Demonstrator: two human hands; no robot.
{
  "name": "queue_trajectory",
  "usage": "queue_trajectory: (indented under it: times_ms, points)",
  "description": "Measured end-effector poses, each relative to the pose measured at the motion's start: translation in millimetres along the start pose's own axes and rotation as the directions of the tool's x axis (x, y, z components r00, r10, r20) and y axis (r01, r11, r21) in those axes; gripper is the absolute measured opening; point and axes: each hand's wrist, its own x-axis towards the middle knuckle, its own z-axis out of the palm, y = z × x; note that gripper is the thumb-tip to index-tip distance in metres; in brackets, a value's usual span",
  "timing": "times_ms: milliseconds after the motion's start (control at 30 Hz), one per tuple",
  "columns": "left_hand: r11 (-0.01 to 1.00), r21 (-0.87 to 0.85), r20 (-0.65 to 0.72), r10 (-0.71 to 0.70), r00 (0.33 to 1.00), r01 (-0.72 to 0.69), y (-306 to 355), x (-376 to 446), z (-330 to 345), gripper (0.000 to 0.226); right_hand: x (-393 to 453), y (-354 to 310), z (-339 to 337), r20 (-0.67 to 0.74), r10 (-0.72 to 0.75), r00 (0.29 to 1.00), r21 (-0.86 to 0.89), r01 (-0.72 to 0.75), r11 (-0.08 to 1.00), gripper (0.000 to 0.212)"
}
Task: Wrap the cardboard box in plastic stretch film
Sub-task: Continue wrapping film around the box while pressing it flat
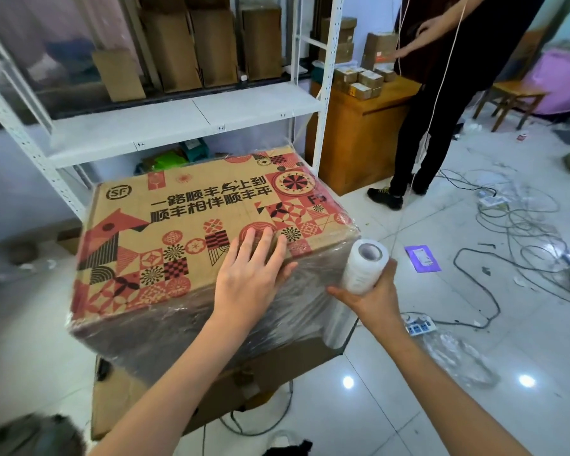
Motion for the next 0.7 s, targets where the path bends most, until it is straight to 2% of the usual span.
queue_trajectory:
  times_ms: [167, 267, 367, 467, 633, 700]
  points:
    - [0.992, -0.083, 0.141, -0.081, 0.987, 0.093, 12.5, 16.3, -7.4, 0.037, -7.2, 0.1, 17.1, -0.131, -0.009, 0.991, 0.004, 0.010, 1.000, 0.088]
    - [0.984, -0.121, 0.218, -0.104, 0.970, 0.132, 23.8, 27.6, -5.8, 0.048, -6.3, -1.8, 21.5, -0.145, 0.029, 0.989, 0.094, -0.016, 0.995, 0.083]
    - [0.986, -0.117, 0.242, -0.087, 0.966, 0.118, 27.3, 30.7, 3.2, 0.054, -6.2, 0.3, 20.4, -0.048, 0.065, 0.997, 0.181, -0.055, 0.982, 0.081]
    - [0.989, -0.097, 0.236, -0.088, 0.968, 0.113, 23.5, 30.4, 12.0, 0.052, -11.3, 5.2, 13.3, 0.116, 0.024, 0.993, 0.119, -0.037, 0.992, 0.082]
    - [0.995, -0.083, 0.212, -0.045, 0.976, 0.064, 21.3, 24.2, 18.5, 0.048, -12.6, 12.6, -7.2, 0.196, -0.001, 0.981, 0.035, -0.006, 0.999, 0.074]
    - [0.996, -0.078, 0.206, -0.037, 0.978, 0.054, 20.3, 23.1, 18.2, 0.048, -13.2, 16.2, -15.9, 0.224, -0.007, 0.975, 0.027, 0.001, 1.000, 0.081]
